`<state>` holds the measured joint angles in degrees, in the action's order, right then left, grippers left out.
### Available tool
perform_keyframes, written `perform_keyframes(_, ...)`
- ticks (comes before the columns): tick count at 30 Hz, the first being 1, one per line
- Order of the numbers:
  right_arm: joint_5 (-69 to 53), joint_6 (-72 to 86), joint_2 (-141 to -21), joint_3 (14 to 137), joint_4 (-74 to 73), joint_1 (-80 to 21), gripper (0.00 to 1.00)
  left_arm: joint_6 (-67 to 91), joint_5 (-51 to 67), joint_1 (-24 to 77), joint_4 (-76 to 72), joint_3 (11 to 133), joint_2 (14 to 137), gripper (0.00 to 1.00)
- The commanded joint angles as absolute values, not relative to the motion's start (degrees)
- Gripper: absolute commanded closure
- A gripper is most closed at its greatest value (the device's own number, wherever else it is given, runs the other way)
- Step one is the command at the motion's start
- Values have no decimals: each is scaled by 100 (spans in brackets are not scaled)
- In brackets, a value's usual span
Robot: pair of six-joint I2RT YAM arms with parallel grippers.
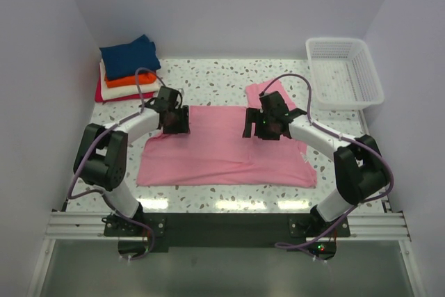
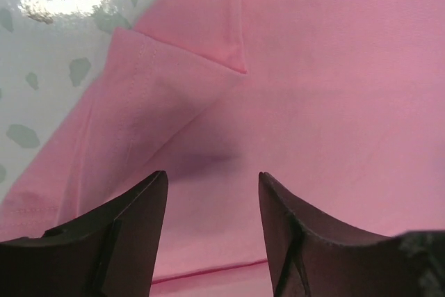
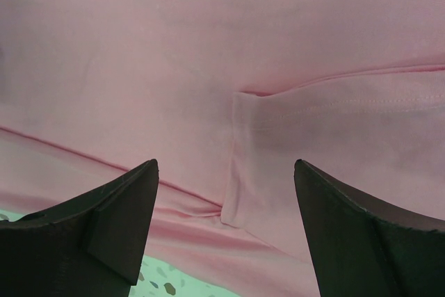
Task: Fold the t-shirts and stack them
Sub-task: Fold the tshirt
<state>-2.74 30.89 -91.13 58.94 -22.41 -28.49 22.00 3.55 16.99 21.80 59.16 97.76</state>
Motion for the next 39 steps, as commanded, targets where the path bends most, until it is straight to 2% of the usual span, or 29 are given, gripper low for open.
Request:
perform_keyframes(1,-325,3129,-8921,5906,-2048,-2848,18,2224,62,1670,2030,6152,9335,39)
perform_keyframes(5,-299,3129,-8895,5906,-2065,-2856,18,2189,-535,1661,2285,6547,9237,31)
perform_keyframes(10,-299,3120,-8895,5889,-2074,-2848,18,2083,-1238,1609,2592,6881,9526,31)
perform_keyframes(14,-290,3111,-8877,5889,-2083,-2848,18,1960,-1231,1530,2742,7224,10045,32)
perform_keyframes(23,-237,3085,-8816,5862,-2101,-2848,18,1802,-335,1327,2461,7585,10792,42)
perform_keyframes(39,-211,3103,-8851,5810,-2083,-2848,20,1837,343,1266,2294,7559,10793,59)
